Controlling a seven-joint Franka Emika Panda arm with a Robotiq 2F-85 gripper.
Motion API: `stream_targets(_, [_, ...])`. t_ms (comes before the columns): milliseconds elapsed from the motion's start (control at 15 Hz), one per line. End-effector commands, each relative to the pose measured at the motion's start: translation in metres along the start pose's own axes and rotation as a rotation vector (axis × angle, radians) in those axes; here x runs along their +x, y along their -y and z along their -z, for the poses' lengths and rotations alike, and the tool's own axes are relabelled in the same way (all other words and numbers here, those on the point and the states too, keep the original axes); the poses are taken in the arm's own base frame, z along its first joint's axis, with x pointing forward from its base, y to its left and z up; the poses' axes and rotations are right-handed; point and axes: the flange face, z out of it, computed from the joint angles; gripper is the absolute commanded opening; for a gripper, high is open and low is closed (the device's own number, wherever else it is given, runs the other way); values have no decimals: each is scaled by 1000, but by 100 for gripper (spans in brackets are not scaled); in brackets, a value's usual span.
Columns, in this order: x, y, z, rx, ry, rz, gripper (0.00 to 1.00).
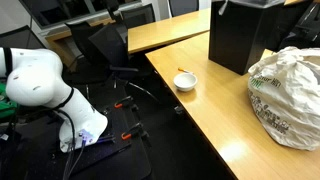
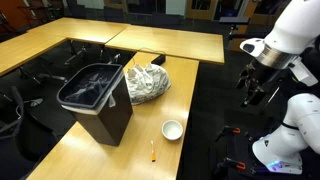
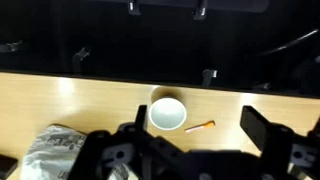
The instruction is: Move the white bowl away from you
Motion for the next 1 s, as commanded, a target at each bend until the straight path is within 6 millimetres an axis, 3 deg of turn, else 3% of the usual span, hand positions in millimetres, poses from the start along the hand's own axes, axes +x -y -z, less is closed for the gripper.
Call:
stream_targets(0, [0, 0, 1, 0, 0, 0, 100])
stream_targets(267, [0, 0, 1, 0, 0, 0, 100])
stream_targets(533, [27, 16, -26, -63, -96, -164, 100])
stream_targets(733, [61, 41, -81, -119, -94, -297, 100])
stream_targets(933, [94, 56, -143, -180, -32, -305, 100])
